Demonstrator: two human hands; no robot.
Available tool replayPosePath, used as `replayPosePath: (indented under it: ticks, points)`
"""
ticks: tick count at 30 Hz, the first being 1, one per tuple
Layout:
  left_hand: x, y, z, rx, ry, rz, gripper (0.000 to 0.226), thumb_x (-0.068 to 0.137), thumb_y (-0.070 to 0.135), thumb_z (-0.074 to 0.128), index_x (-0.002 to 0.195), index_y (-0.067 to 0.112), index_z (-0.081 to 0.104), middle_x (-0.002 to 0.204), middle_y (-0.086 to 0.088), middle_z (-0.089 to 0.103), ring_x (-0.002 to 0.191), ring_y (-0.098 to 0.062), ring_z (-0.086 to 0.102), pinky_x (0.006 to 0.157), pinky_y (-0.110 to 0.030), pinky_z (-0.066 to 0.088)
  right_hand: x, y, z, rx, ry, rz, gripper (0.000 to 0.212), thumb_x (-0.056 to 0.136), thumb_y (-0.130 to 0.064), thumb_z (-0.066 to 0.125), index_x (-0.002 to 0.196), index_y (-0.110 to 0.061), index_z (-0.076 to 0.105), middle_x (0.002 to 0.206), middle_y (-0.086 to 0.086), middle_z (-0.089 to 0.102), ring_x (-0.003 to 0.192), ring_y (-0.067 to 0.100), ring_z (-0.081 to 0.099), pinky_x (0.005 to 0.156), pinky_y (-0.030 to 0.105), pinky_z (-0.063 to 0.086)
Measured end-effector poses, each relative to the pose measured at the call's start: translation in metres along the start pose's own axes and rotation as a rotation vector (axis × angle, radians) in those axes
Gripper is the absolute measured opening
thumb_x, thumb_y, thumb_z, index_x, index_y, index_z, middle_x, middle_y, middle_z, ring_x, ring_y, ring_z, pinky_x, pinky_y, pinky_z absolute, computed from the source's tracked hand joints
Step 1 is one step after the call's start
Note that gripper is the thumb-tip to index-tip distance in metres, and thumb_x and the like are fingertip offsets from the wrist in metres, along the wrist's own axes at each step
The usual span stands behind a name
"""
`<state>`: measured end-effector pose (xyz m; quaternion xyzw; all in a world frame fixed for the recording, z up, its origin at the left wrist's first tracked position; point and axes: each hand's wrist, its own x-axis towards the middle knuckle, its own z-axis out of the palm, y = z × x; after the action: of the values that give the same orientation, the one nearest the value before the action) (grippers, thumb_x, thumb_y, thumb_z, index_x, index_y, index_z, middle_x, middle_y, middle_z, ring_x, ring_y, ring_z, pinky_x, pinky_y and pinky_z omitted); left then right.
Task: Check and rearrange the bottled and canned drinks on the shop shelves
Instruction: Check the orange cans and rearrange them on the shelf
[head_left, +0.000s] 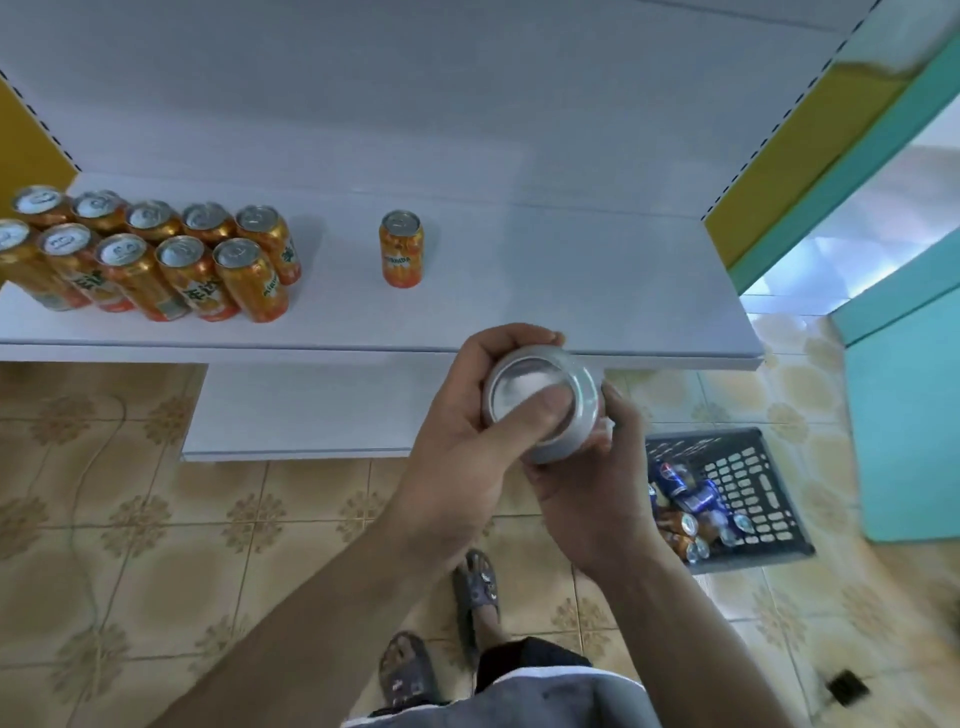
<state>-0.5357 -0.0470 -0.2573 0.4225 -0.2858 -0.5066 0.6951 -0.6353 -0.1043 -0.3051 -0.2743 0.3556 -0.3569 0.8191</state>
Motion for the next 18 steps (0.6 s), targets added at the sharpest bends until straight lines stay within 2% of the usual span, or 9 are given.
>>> replayPosePath:
  ticks: [5,9,12,14,16,18]
  points:
    - [-0.014,-0.018,0.029,0.013,-0.02,-0.002,0.023,0.083,0.018,0.064,0.105,0.024,0.065,0.1,0.006,0.073,0.093,-0.009,0.069,0.082,-0.024,0.055,-0.021,-0.013,-0.032,0.046,0.0,-0.013,0.054,0.084,-0.047,0.055,0.124,-0.012,0.057,0.101,0.007,0.066,0.089,0.019,0.059,0.073,0.03,0.045]
    - [-0.013,-0.044,0.065,0.024,-0.042,-0.007,0.022,0.082,0.016,0.062,0.104,0.019,0.063,0.095,0.007,0.073,0.086,-0.007,0.071,0.076,-0.021,0.055,-0.027,-0.034,-0.077,0.03,0.003,-0.016,0.053,0.087,-0.045,0.053,0.127,-0.011,0.055,0.101,0.007,0.069,0.089,0.018,0.064,0.071,0.027,0.051]
    - [-0.002,-0.078,0.098,0.107,0.006,-0.019,0.016,0.082,0.022,0.066,0.096,0.029,0.07,0.103,0.005,0.072,0.096,-0.013,0.068,0.088,-0.034,0.054,-0.025,-0.053,-0.124,-0.013,-0.013,0.01,0.071,0.075,-0.052,0.073,0.129,-0.009,0.057,0.111,0.015,0.062,0.098,0.025,0.055,0.077,0.034,0.044]
    - [0.012,-0.109,0.126,0.13,0.03,-0.054,0.013,0.084,0.025,0.065,0.093,0.032,0.071,0.104,0.001,0.071,0.099,-0.018,0.067,0.094,-0.046,0.051,-0.018,-0.067,-0.167,0.002,0.007,0.028,0.077,0.071,-0.054,0.076,0.132,-0.01,0.057,0.115,0.018,0.056,0.098,0.027,0.05,0.075,0.035,0.042]
    - [0.028,-0.149,0.158,0.131,0.07,-0.117,0.011,0.084,0.028,0.067,0.093,0.029,0.071,0.107,-0.003,0.07,0.102,-0.027,0.066,0.094,-0.052,0.05,-0.01,-0.084,-0.218,0.026,0.054,0.053,0.065,0.079,-0.051,0.069,0.129,-0.011,0.058,0.111,0.016,0.057,0.09,0.023,0.053,0.07,0.034,0.041]
    - [0.046,-0.196,0.193,0.127,0.126,-0.2,0.013,0.082,0.029,0.067,0.095,0.026,0.071,0.108,-0.004,0.07,0.101,-0.027,0.066,0.089,-0.046,0.051,-0.003,-0.101,-0.275,0.02,0.104,0.115,0.051,0.084,-0.05,0.06,0.12,-0.014,0.06,0.099,0.011,0.06,0.079,0.017,0.055,0.063,0.028,0.043]
